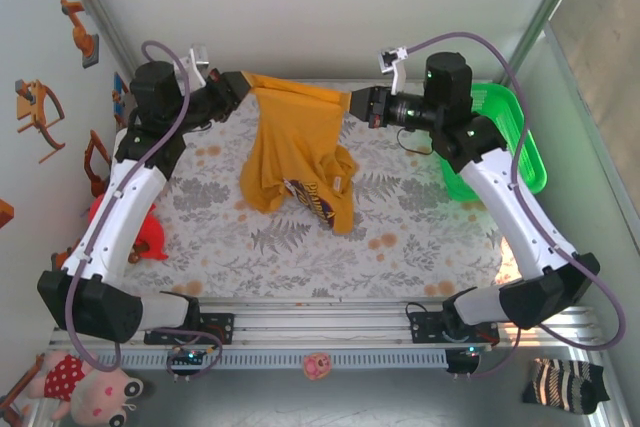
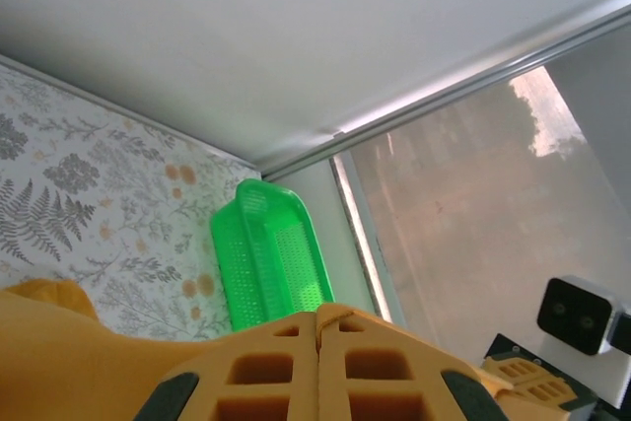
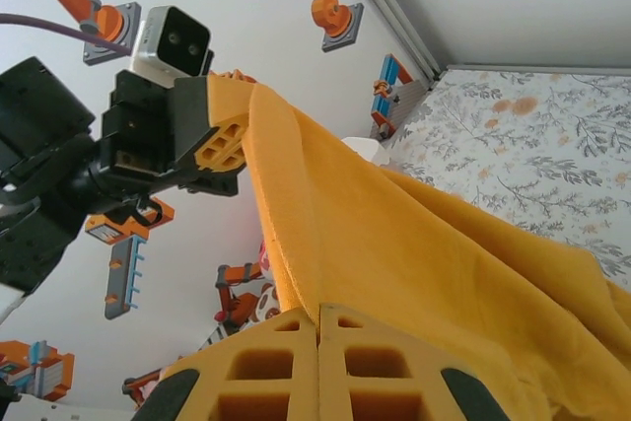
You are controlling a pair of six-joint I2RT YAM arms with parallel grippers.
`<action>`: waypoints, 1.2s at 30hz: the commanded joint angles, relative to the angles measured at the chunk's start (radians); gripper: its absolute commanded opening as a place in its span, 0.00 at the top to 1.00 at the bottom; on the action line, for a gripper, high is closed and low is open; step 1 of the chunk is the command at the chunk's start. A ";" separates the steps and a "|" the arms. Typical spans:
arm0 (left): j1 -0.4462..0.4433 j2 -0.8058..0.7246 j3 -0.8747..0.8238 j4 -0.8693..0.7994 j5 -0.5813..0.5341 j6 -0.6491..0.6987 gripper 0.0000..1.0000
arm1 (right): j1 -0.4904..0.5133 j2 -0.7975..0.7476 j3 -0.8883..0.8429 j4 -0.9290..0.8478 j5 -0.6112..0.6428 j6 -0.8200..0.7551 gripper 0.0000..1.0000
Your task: Fold the inside-out t-shirt
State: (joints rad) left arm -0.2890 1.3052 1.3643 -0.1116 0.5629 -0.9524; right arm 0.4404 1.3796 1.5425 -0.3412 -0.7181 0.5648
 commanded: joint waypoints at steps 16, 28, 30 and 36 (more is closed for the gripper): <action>-0.036 0.236 0.097 -0.037 -0.069 0.025 0.24 | -0.281 0.126 -0.337 0.124 0.352 0.259 1.00; 0.042 0.110 -0.318 -0.407 -0.360 0.157 0.18 | -0.206 0.067 -0.376 -0.091 0.448 0.018 0.57; 0.049 0.127 -0.345 -0.409 -0.372 0.157 0.18 | -0.175 0.074 -0.377 -0.122 0.463 -0.020 0.57; 0.083 0.210 -0.315 -0.408 -0.410 0.208 0.17 | -0.076 0.252 -0.264 -0.228 0.478 -0.107 0.56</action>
State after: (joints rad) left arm -0.2241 1.4899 1.0153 -0.5003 0.1917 -0.7967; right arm 0.3305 1.5463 1.2247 -0.4843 -0.2745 0.5316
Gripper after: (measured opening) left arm 0.831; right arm 0.441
